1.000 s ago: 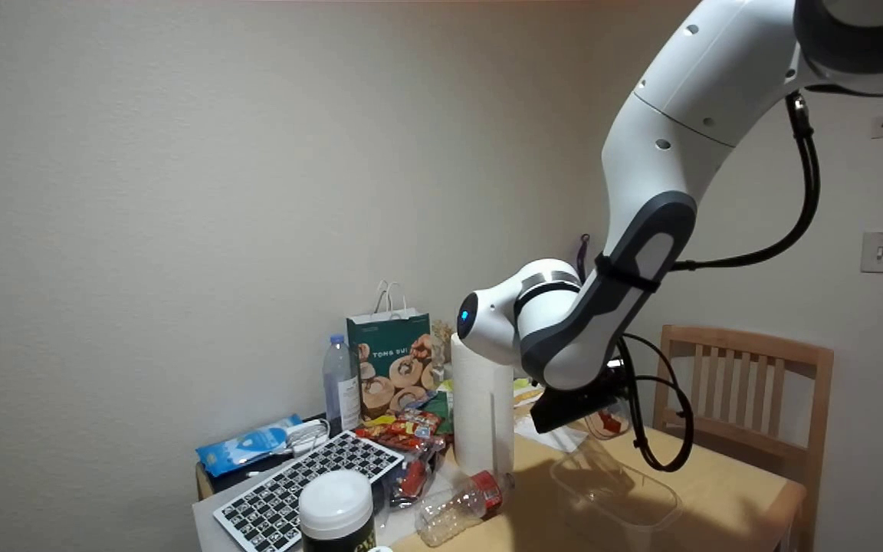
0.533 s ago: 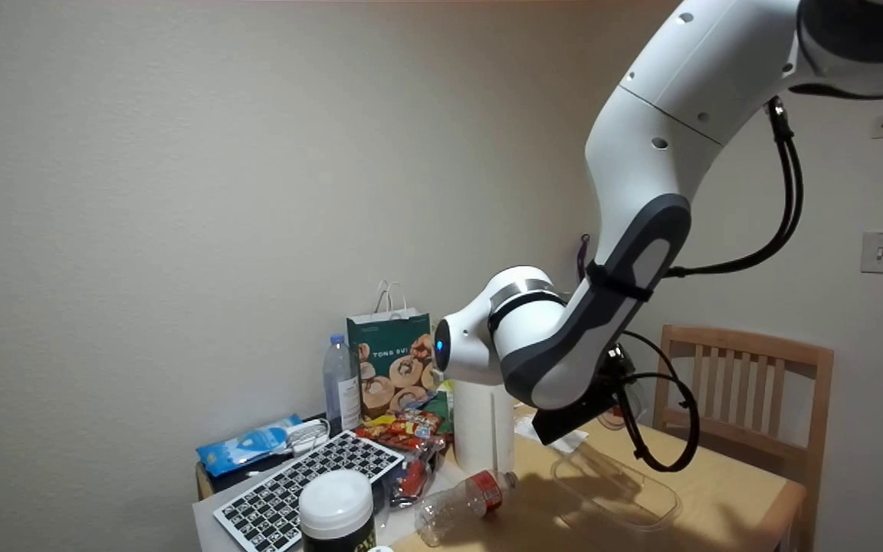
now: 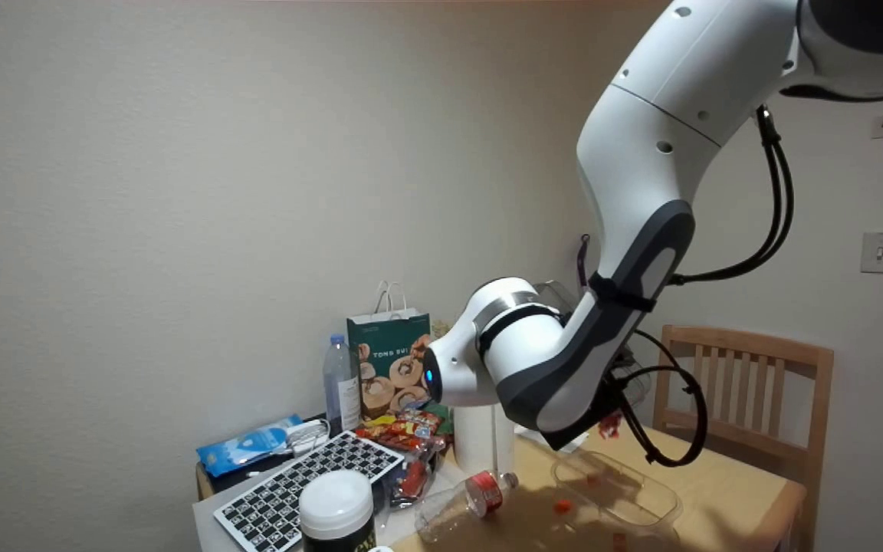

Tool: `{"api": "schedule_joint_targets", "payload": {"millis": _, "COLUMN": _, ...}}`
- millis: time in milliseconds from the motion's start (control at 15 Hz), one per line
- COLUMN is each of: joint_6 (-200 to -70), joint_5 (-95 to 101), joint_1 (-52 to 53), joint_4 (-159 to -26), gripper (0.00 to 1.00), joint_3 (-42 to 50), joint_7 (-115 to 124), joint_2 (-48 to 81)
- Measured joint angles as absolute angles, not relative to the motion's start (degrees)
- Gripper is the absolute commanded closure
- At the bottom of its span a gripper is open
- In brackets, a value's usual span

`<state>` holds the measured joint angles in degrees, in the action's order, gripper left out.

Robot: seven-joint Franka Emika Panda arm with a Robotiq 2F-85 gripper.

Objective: Pour the contents from left bowl to the right bowl

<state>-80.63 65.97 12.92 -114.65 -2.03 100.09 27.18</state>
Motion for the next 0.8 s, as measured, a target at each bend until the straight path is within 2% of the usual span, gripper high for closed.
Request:
{"api": "schedule_joint_targets", "payload": {"millis": 533, "joint_6": -78.37, "joint_5": 66.69, "joint_1": 12.77, "joint_4": -118.7, "gripper": 0.98, "joint_3": -3.08, "joint_7": 100.08, "joint_2": 27.24}}
{"api": "schedule_joint_targets", "payload": {"millis": 800, "joint_6": -82.98, "joint_5": 64.9, "joint_1": 10.25, "joint_4": -118.11, "gripper": 0.98, "joint_3": -4.51, "joint_7": 95.22, "joint_2": 26.6}}
